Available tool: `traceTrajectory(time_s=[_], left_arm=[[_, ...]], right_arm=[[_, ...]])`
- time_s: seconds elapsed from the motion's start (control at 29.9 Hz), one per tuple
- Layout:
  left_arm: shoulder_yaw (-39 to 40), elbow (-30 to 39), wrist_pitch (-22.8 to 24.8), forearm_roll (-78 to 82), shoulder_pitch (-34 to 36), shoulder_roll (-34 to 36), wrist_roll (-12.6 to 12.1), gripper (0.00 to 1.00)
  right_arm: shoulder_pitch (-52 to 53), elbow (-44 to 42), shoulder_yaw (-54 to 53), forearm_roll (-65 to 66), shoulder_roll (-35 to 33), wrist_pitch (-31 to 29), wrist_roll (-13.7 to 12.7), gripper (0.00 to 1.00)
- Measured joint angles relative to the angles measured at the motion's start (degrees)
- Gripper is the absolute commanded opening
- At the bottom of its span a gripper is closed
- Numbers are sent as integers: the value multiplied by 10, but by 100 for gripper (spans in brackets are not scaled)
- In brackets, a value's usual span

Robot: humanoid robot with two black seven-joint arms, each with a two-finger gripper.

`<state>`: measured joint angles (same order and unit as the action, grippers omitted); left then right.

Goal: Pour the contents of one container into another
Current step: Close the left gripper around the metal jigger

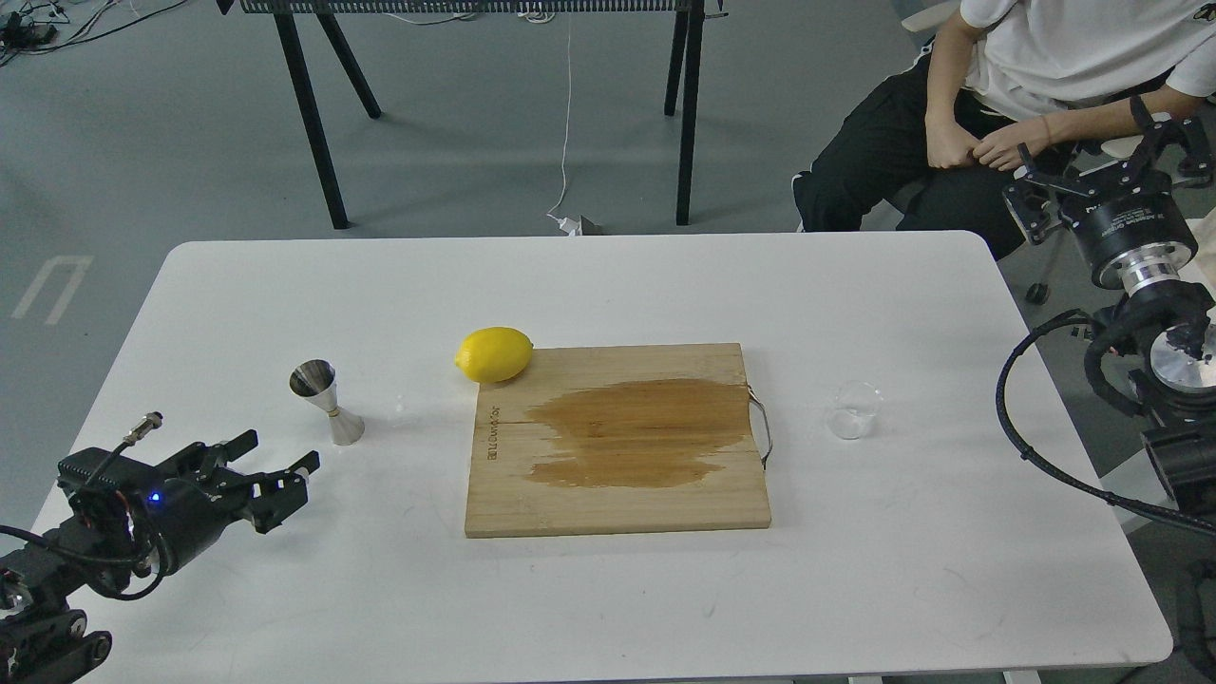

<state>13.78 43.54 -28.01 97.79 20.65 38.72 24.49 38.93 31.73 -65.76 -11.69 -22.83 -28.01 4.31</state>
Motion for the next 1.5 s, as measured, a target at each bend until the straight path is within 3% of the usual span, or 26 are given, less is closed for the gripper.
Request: traceTrajectory(time_s=[0.4, 0.57, 0.9, 1.5], left_arm=[[8, -62, 0, 0, 21, -69, -6, 76], [7, -111, 0, -1, 31, -95, -5, 66], [8, -117, 0, -2, 52, -121, -5, 62], [2, -116, 0, -2, 59, -117, -4, 24]], right_arm=[[-1, 0, 1, 0, 1, 0, 0, 100], [-1, -1, 1, 0, -4, 0, 0, 100], [-2, -1, 2, 0, -4, 0, 0, 100], [-3, -1, 3, 1, -5, 0, 0, 100]])
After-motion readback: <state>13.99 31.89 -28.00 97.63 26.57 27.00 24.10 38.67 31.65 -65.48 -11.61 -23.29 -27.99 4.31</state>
